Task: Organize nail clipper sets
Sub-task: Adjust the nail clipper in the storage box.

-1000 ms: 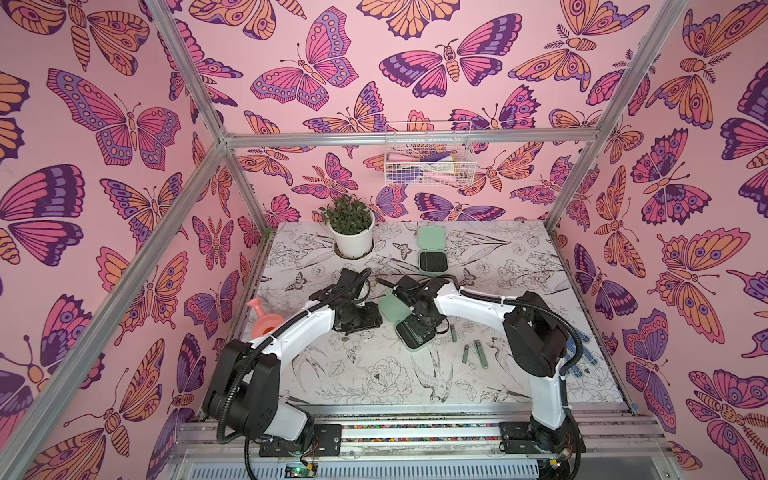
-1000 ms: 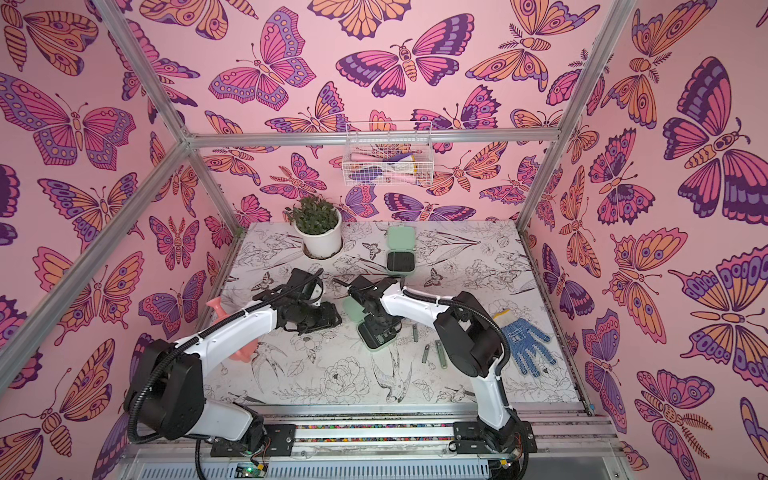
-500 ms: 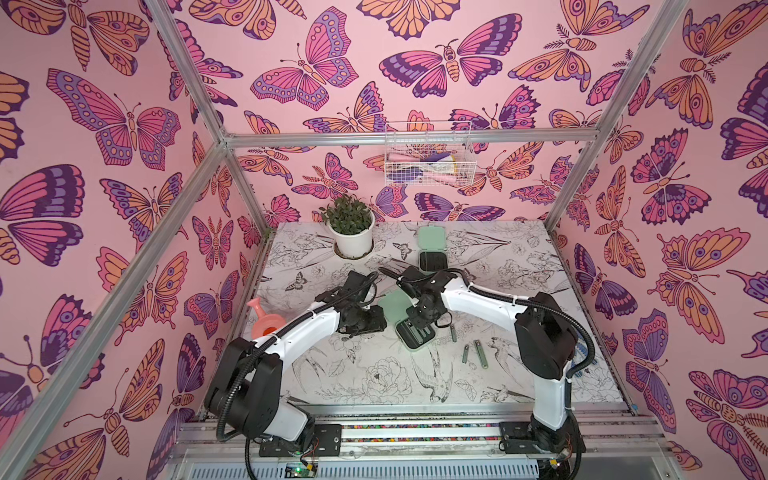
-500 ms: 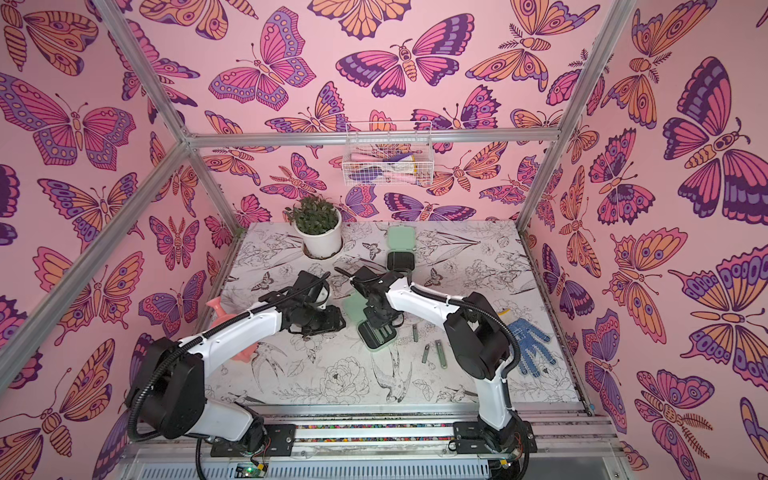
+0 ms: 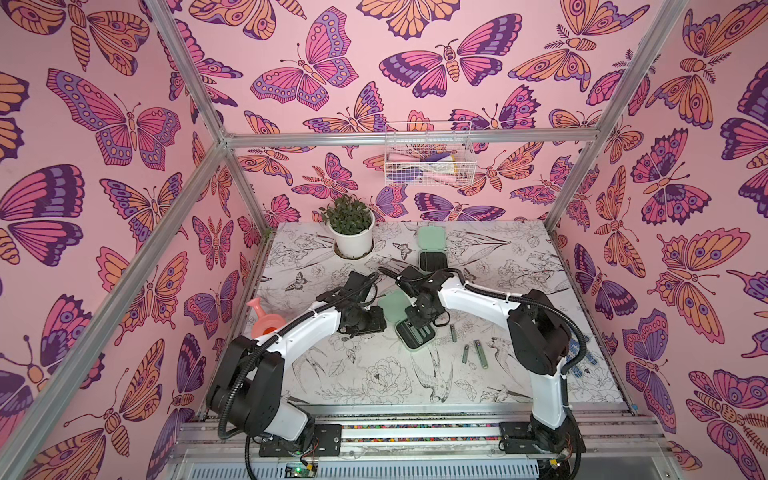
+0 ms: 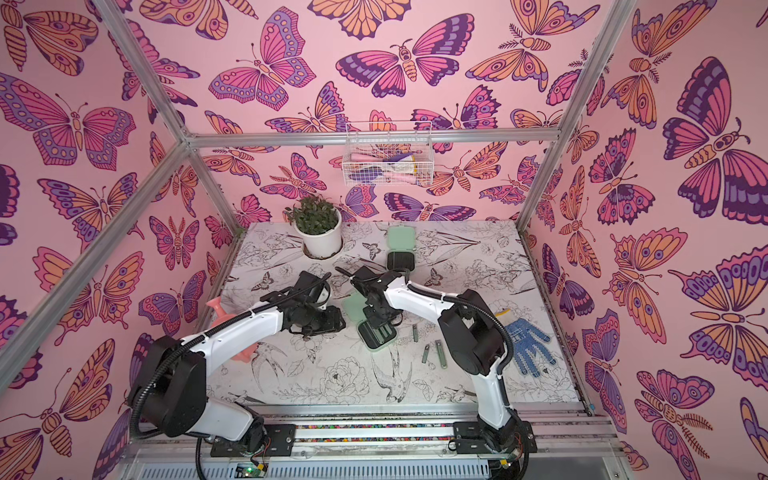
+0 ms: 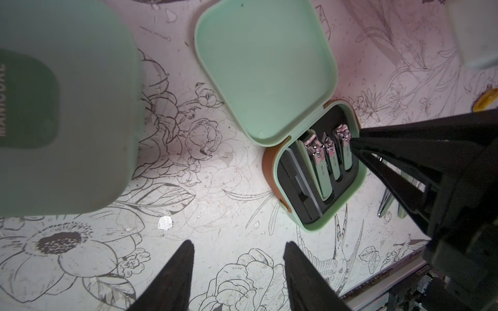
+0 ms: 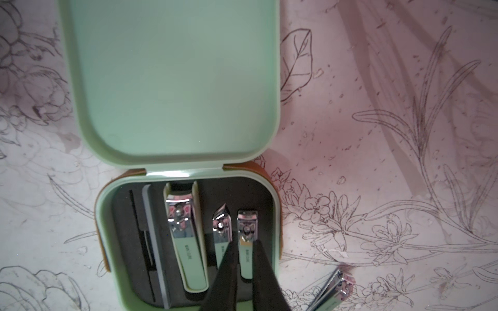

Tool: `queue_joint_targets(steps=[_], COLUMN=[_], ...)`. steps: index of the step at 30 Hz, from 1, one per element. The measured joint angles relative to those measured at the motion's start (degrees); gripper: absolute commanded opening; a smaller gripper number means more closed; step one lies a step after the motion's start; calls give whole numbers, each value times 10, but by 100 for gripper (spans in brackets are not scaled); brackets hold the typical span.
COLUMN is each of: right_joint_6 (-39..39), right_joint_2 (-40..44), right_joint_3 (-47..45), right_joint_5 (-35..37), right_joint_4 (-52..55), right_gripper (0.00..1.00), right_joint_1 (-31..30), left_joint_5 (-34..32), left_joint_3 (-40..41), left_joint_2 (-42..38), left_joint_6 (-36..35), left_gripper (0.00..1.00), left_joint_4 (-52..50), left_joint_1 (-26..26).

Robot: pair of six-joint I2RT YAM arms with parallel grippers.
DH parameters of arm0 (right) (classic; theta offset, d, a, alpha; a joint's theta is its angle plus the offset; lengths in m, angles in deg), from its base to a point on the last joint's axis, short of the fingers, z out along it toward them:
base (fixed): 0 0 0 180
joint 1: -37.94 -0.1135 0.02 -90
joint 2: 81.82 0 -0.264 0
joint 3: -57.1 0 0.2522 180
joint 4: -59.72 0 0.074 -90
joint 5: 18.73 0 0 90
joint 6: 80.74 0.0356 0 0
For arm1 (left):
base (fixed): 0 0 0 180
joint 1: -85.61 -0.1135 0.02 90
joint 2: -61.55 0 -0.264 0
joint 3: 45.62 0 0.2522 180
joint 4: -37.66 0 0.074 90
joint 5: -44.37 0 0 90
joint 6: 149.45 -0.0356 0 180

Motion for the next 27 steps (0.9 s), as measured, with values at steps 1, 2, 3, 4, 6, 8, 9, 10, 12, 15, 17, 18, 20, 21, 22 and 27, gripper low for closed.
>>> queue_joint_targets(steps=[1,2,3,4,6,8,9,10,12,15,17,18,20,21,22,27], right_joint_6=[1,2,2,2,2,2,3,3,3,4,5,5,5,5,5,5], right_joint_2=[0,0,-1,-1,-3,-7,-8,-9,-9,-10,-10,-10,-10,-10,-10,-10], right_joint_3=[0,0,-1,-1,-1,-1,-1,-2,-7,-11,-12,-12,-13,-14,-14,-22], right_joint_5=[0,0,-1,-2,-4,-7,-8,-9,-9,-9,-9,-8,-8,-8,-8,-8], right_joint_4=[-2,-3,-4,-4,-6,-8,-9,-9,-11,-12,-13,-13,-14,-14,-15,-20], right_gripper=[13,13,13,13,13,13,13,13,12,12,12,11,11,11,11,11], right_joint_1=[1,1,2,2,2,2,2,2,2,2,2,2,2,2,2,5], left_joint_5=[0,0,0,0,0,0,0,0,0,0,0,0,0,0,0,0], left_joint_3=[0,0,0,0,0,0,0,0,0,0,0,0,0,0,0,0], left_joint_2=[0,0,0,0,0,0,0,0,0,0,0,0,0,0,0,0], left_joint_6=[0,0,0,0,0,0,0,0,0,0,0,0,0,0,0,0], left_gripper=[56,56,56,56,56,56,56,56,56,56,56,56,56,56,56,56], left_joint_4=[0,0,0,0,0,0,0,0,0,0,0,0,0,0,0,0], left_joint_1=[1,2,2,4,5,5,5,5,5,5,5,5,5,5,5,5])
